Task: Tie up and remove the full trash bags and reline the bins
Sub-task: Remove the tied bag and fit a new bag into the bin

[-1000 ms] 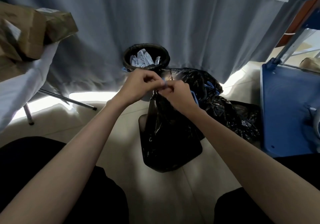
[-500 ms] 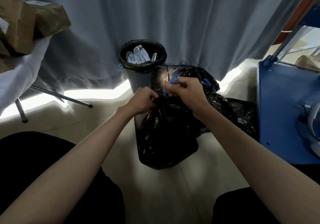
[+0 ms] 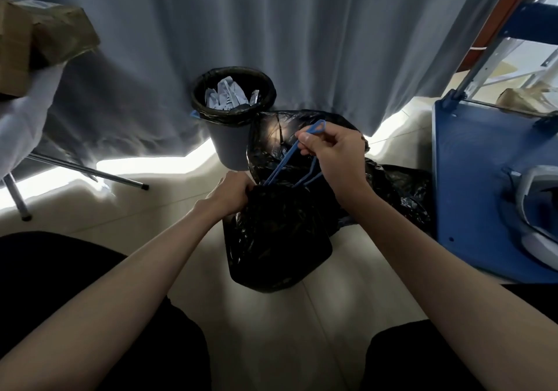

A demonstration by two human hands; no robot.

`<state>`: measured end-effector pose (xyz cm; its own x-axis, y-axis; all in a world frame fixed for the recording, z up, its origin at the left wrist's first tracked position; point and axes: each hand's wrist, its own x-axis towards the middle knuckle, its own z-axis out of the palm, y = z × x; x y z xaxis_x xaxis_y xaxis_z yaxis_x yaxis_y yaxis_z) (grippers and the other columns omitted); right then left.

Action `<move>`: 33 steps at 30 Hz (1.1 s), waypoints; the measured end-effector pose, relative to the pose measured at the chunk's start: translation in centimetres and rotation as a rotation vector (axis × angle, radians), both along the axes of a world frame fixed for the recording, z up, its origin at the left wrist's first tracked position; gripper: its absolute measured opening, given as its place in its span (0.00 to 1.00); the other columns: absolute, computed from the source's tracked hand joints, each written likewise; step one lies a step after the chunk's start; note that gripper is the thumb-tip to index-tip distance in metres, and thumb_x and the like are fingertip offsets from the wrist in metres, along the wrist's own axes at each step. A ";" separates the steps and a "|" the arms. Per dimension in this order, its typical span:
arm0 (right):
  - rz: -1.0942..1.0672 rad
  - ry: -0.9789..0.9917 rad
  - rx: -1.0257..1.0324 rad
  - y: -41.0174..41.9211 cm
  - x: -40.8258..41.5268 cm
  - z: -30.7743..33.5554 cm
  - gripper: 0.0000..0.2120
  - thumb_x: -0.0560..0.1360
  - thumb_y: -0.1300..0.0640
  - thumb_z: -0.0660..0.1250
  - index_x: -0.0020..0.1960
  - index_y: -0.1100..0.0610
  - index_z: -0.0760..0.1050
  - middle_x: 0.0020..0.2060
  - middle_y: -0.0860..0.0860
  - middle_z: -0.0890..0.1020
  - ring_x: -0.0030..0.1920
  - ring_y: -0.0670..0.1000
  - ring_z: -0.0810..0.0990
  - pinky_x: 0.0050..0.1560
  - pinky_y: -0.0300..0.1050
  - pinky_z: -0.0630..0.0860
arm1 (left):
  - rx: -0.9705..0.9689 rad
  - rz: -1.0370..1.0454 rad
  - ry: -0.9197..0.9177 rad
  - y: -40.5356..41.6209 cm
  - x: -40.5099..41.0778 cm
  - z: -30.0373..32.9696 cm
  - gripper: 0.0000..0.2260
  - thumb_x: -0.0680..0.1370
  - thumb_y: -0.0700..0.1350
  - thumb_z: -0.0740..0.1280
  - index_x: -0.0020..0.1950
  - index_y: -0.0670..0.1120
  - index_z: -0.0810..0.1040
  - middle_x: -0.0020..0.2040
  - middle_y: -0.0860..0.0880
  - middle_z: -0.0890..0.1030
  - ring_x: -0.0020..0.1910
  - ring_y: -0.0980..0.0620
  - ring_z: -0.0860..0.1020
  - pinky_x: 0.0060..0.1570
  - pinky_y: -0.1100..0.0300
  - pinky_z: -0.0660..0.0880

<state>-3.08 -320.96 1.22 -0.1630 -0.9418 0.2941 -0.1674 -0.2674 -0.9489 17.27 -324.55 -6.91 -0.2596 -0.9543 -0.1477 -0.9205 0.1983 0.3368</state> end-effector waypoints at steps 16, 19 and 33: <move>0.101 0.139 -0.010 -0.5 0.6 2.8 0.07 0.75 0.54 0.69 0.47 0.56 0.83 0.37 0.52 0.86 0.43 0.61 0.83 0.53 0.61 0.78 | 0.017 -0.190 0.486 -0.4 -2.6 4.9 0.05 0.72 0.50 0.75 0.46 0.51 0.83 0.33 0.51 0.79 0.31 0.61 0.72 0.40 0.60 0.70; 0.071 0.096 0.030 -0.3 -0.5 2.7 0.11 0.79 0.55 0.66 0.50 0.62 0.82 0.38 0.55 0.86 0.42 0.61 0.83 0.51 0.53 0.79 | -0.028 -0.082 0.594 -0.8 -2.5 4.1 0.05 0.74 0.45 0.73 0.40 0.48 0.79 0.29 0.53 0.77 0.29 0.59 0.72 0.38 0.57 0.70; 0.061 0.154 0.167 -0.4 -2.9 2.2 0.12 0.80 0.60 0.61 0.45 0.62 0.82 0.38 0.58 0.86 0.35 0.46 0.80 0.40 0.35 0.75 | -0.064 -0.153 0.459 -0.4 -5.2 4.1 0.02 0.74 0.46 0.73 0.43 0.49 0.83 0.37 0.52 0.82 0.33 0.65 0.75 0.37 0.75 0.67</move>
